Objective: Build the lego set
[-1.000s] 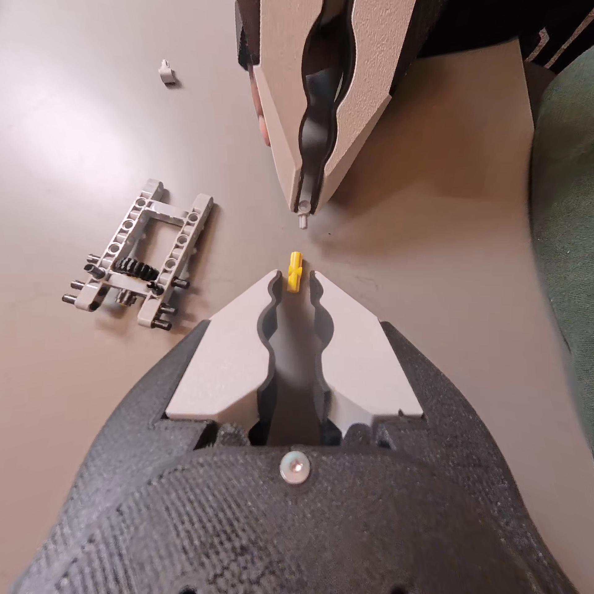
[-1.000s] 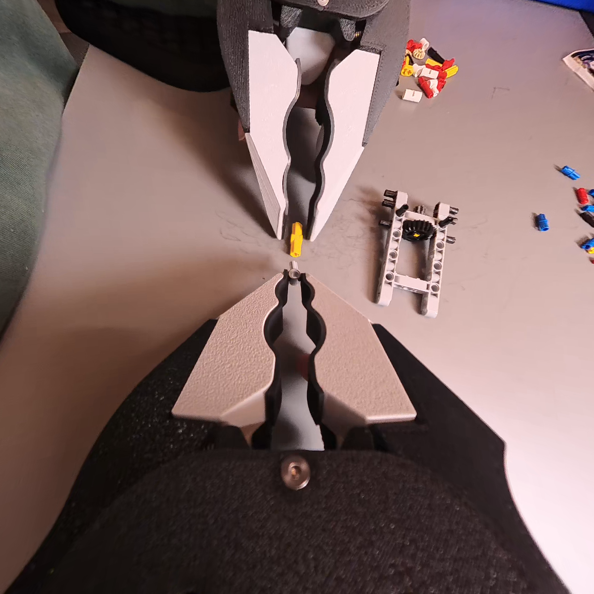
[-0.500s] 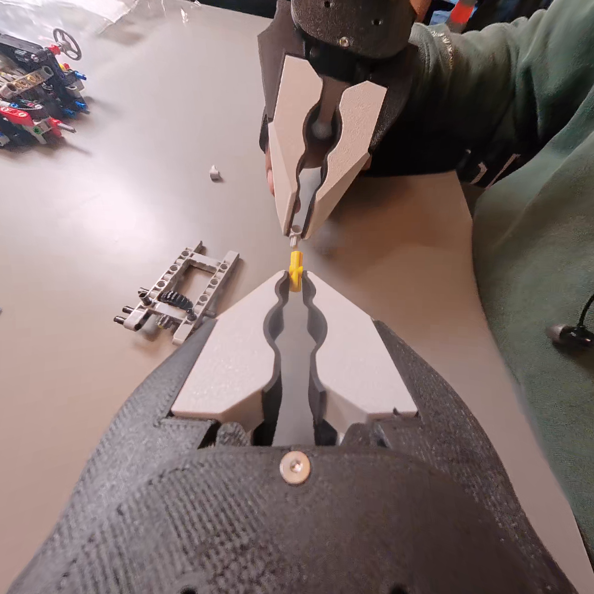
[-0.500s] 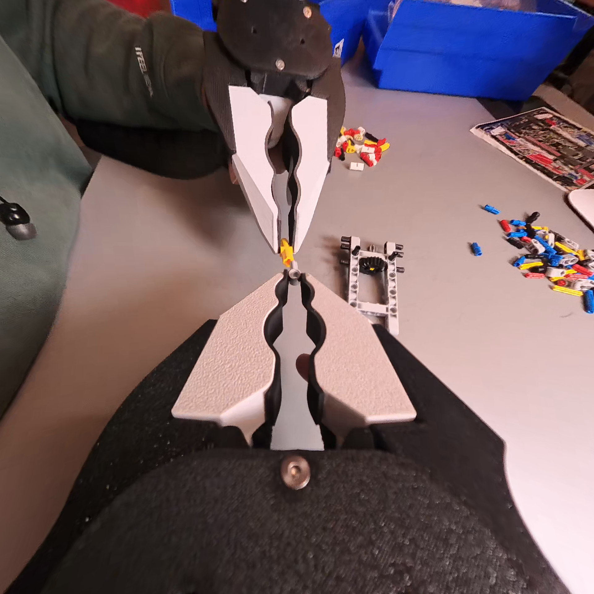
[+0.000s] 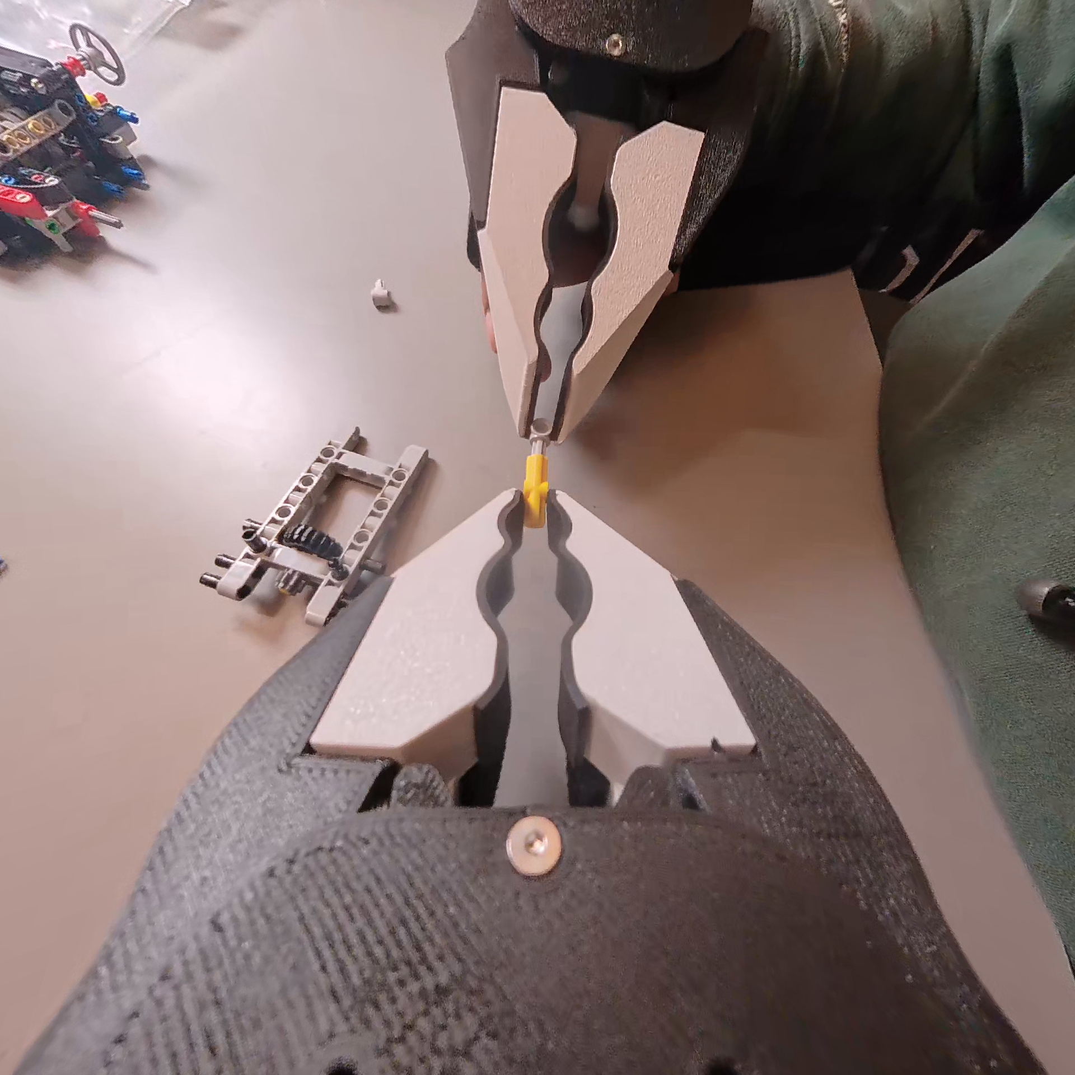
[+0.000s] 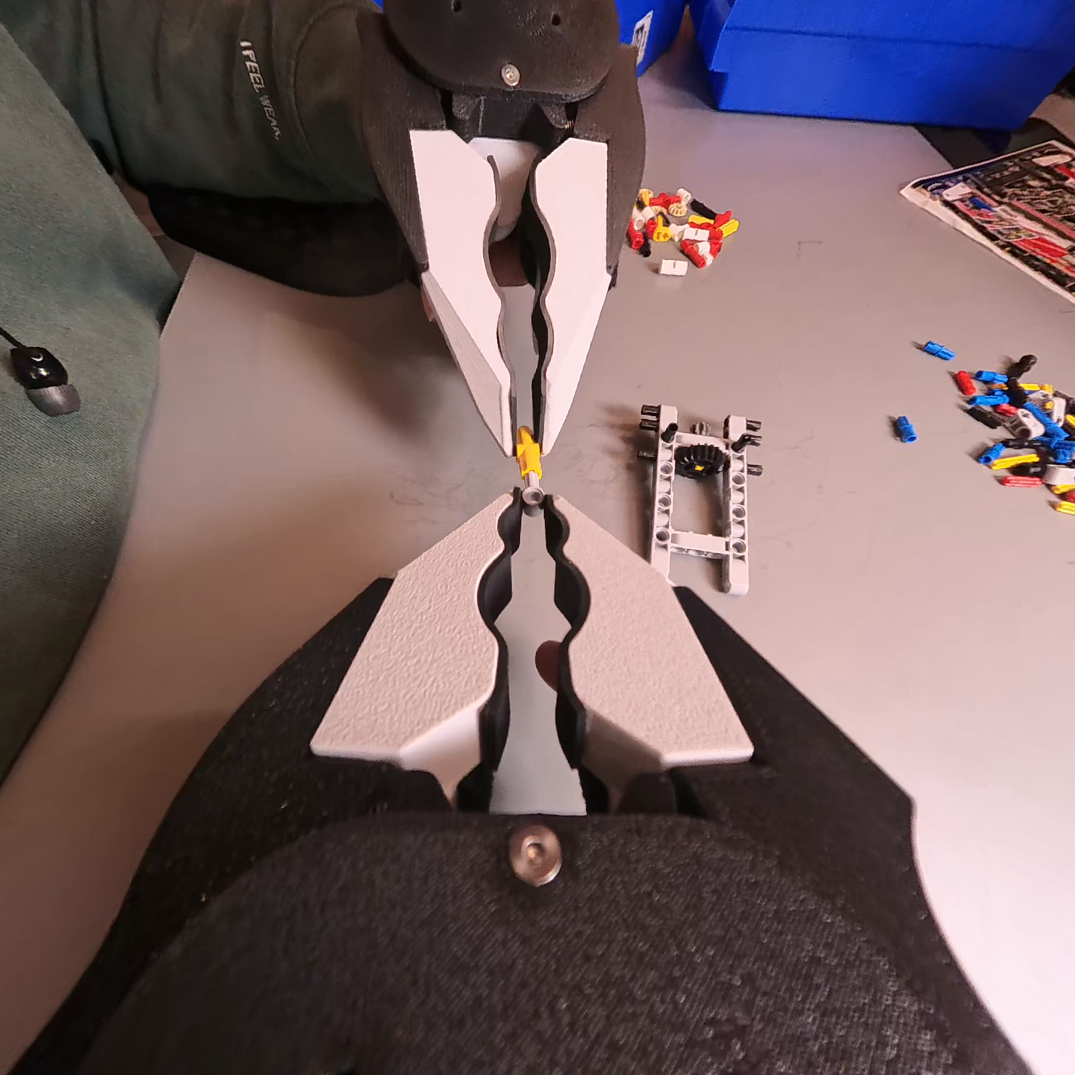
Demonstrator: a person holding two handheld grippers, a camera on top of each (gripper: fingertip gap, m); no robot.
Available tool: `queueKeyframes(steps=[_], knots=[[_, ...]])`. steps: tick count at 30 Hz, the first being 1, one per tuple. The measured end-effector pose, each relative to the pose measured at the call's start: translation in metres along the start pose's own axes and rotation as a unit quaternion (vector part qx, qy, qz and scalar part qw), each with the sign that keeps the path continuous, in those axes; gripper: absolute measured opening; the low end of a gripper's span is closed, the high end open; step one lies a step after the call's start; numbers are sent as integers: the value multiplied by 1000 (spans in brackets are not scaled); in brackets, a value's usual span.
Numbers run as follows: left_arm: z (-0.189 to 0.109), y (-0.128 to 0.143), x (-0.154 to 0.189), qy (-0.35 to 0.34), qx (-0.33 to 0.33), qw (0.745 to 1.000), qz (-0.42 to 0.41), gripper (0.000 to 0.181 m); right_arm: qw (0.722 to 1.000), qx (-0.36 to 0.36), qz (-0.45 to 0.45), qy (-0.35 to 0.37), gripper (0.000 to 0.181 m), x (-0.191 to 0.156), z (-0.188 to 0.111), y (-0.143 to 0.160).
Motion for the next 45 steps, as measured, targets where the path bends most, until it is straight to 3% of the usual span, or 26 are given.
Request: queueKeyframes(steps=[13,24,45], knots=[[11,19,10,-3,-85,996,24,5,997,-72,25,-30,5,-11,8,21],[6,5,7,-3,-31,1000,7,5,997,-27,64,-36,5,-8,7,11],[6,2,9,1,-13,1000,8,5,996,-10,79,-44,5,-8,9,7]])
Point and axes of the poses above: each gripper's, where its closed fingertips meet, z out along the fingers, y out of its underside, x = y × z across the jaws, the point moved 1 cm from there along -z, back along the fingers, and after that the axes turned 6 degrees about x, right-handed, at the moved point
